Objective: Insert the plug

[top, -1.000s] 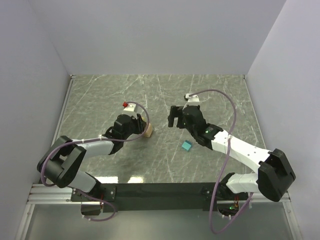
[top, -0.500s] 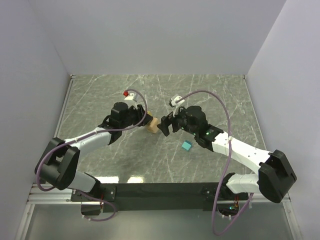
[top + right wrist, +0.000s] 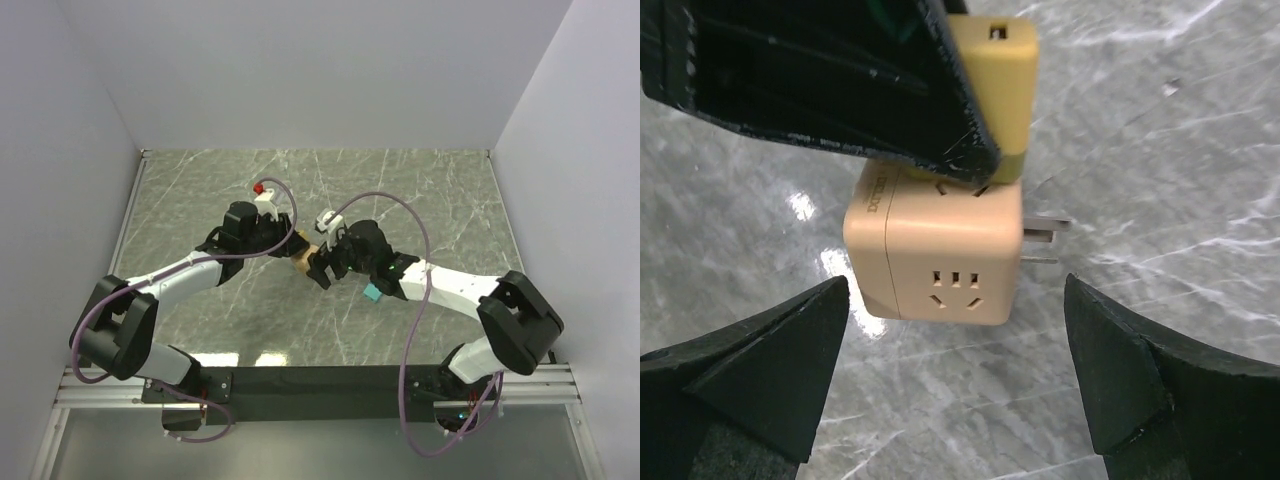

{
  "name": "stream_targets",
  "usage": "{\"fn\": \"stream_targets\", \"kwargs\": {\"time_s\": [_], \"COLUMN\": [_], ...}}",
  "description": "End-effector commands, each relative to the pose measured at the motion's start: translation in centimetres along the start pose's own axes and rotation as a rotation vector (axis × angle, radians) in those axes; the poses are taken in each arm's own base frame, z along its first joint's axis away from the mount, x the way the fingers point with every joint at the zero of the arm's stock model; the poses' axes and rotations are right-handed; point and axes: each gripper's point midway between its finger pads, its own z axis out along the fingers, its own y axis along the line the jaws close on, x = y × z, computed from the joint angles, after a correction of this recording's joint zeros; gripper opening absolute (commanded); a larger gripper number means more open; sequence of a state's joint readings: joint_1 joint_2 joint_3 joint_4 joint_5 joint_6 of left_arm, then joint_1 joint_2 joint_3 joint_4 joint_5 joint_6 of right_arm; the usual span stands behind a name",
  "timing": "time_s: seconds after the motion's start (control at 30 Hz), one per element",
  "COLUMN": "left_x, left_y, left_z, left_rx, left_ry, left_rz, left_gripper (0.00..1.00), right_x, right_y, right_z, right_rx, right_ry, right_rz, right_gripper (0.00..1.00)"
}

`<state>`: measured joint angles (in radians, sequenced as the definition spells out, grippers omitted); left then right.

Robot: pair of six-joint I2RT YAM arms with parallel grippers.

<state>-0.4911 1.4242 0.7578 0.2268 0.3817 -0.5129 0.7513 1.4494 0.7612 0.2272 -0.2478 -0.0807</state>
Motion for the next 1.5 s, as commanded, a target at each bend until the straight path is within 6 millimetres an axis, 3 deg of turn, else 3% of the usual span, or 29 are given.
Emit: {"fn": "stream_targets", "kwargs": {"time_s": [0.0, 0.23, 0.47, 0.57, 0.6, 0.63, 0.73, 0.77, 0.87, 0.97, 1.2, 1.47], "left_x": [-3.9, -3.5, -3.2, -3.5, -3.5, -3.9, -4.6, -4.9, -6.0, -6.7, -7.8, -5.7], "left_y": [-2.8, -3.5, -3.9, -4.3, -4.4, -4.5, -4.7, -4.5, -4.5, -4.4, -4.3, -4.4], "left_z": [-0.6, -0.9, -1.3, -1.6, -1.8, -2.0, -2.8, -3.0, -4.1, -5.2, -8.2, -8.9], "left_rx": [0.087, 0.124, 0.152, 0.163, 0.165, 0.161, 0.148, 0.132, 0.097, 0.067, 0.024, 0.085], "left_ry": [-0.090, -0.081, -0.084, -0.100, -0.103, -0.121, -0.156, -0.171, -0.230, -0.277, -0.409, -0.441], "left_rz": [0.048, 0.048, 0.045, 0.051, 0.051, 0.056, 0.069, 0.072, 0.093, 0.117, 0.187, 0.347], "left_gripper": [0.00, 0.02, 0.09, 0.26, 0.40, 0.46, 0.68, 0.76, 0.88, 0.93, 0.93, 0.88], "right_x": [-3.4, -3.7, -4.0, -4.0, -4.0, -4.0, -4.1, -4.1, -4.6, -5.5, -8.0, -10.7], "right_y": [0.6, 0.7, 0.9, 0.9, 0.8, 0.6, 0.1, 0.1, -0.5, -1.1, -2.1, -2.2], "right_z": [0.4, 1.4, 2.7, 3.1, 3.2, 3.4, 3.6, 3.7, 3.5, 3.1, 1.8, 0.5], "right_rx": [-0.021, -0.023, -0.040, -0.042, -0.040, -0.031, -0.007, -0.004, -0.004, -0.017, -0.101, -0.228], "right_ry": [-0.090, -0.101, -0.089, -0.078, -0.077, -0.074, -0.070, -0.068, -0.078, -0.098, -0.142, -0.162], "right_rz": [-0.045, -0.021, 0.017, 0.034, 0.042, 0.049, 0.097, 0.116, 0.174, 0.239, 0.392, 0.529], "right_gripper": [0.93, 0.88, 0.46, 0.24, 0.19, 0.10, 0.00, 0.00, 0.00, 0.00, 0.00, 0.00]}}
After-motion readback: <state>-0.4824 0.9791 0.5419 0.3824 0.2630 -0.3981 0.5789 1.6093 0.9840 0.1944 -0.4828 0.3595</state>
